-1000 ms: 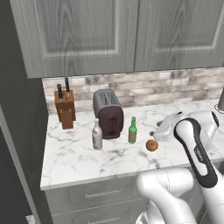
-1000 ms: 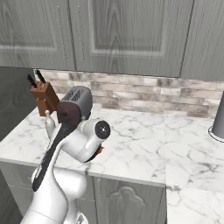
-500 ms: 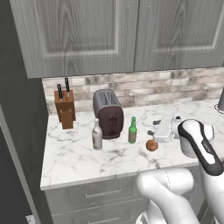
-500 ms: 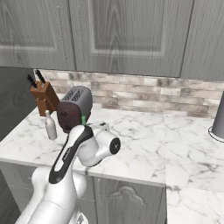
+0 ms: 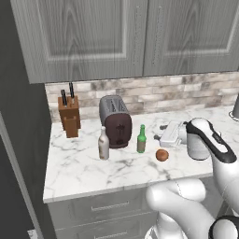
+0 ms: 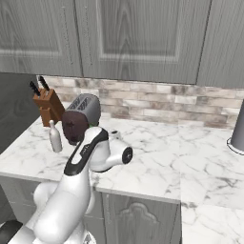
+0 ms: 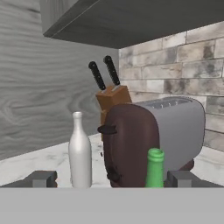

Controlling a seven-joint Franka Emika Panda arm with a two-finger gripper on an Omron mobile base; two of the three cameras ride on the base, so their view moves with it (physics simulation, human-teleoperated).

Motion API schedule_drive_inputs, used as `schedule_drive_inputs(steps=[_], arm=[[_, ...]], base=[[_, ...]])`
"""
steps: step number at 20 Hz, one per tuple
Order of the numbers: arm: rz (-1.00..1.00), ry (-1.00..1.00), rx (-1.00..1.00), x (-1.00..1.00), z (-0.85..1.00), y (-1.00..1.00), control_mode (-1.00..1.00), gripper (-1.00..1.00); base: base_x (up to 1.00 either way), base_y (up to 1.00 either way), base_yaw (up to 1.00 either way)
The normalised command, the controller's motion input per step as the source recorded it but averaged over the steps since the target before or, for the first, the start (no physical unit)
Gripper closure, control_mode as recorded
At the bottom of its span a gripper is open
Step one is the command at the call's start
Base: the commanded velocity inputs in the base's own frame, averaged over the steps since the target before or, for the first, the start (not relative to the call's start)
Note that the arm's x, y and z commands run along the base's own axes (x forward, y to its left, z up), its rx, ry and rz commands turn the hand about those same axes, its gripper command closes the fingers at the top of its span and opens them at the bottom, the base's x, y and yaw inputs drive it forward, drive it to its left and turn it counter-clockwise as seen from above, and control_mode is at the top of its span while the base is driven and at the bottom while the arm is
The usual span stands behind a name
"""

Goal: Place the beer and liquor on the top shelf of the fridge to keep them out of children's reach, and place the onion on lower shelves for easy access.

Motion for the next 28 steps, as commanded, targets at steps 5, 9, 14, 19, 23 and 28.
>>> schedule_drive_inputs(steps=[5, 9, 14, 19, 23, 28], arm=[[0.00, 0.00, 0.00, 0.24, 0.00, 0.00, -1.00, -1.00], [0.02, 0.00, 0.00, 0.06, -0.01, 0.05, -1.00, -1.00], [0.02, 0.00, 0.00, 0.00, -0.06, 0.11, -1.00, -1.00], [0.02, 0.00, 0.00, 0.00, -0.09, 0.15, -1.00, -1.00], [0.01, 0.00, 0.00, 0.02, -0.13, 0.13, -1.00, -1.00], [0.00, 0.00, 0.00, 0.10, -0.10, 0.03, -1.00, -1.00]], base=[[0.00, 0.00, 0.00], [0.00, 0.00, 0.00], [0.00, 0.00, 0.00], [0.00, 0.00, 0.00], [0.00, 0.00, 0.00], [0.00, 0.00, 0.00]])
